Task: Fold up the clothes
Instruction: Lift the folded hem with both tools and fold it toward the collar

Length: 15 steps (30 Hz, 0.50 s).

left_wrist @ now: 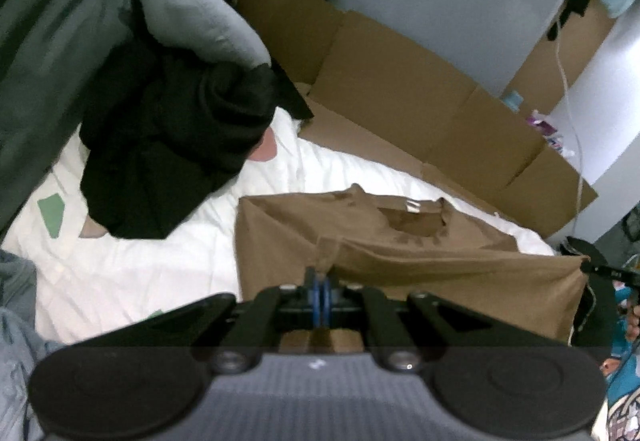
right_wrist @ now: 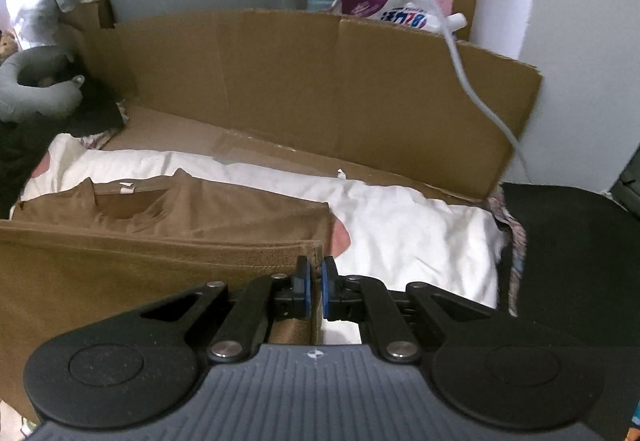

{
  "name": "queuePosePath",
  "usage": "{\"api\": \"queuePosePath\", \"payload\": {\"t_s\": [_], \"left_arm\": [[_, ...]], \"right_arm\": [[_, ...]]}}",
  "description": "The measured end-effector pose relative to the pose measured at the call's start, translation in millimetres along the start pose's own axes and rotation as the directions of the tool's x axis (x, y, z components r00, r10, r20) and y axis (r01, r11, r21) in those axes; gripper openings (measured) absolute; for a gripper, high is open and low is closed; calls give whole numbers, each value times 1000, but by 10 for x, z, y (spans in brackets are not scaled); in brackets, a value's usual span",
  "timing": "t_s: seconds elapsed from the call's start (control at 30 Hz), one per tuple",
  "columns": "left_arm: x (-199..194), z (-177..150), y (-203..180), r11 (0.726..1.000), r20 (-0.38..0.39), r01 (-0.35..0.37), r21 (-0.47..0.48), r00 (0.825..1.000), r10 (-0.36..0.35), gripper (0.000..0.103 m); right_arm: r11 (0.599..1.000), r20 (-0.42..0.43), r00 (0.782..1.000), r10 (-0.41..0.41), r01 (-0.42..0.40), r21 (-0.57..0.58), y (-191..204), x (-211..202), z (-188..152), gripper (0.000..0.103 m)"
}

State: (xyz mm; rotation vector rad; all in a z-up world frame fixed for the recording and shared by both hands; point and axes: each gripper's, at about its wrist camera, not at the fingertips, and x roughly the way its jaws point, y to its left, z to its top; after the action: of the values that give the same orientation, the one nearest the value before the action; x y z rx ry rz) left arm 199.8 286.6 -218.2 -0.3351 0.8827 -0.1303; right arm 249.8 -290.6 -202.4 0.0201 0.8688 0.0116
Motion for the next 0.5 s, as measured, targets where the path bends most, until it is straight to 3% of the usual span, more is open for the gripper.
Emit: {"api": "queuePosePath", "payload": {"t_s": [0.5], "left_arm": [[312,511,92,999,-4,-28,-34,1000,28,2]], "right_arm": [[1000,-8,1000,-12,12,-9,124,525,633,3]]}}
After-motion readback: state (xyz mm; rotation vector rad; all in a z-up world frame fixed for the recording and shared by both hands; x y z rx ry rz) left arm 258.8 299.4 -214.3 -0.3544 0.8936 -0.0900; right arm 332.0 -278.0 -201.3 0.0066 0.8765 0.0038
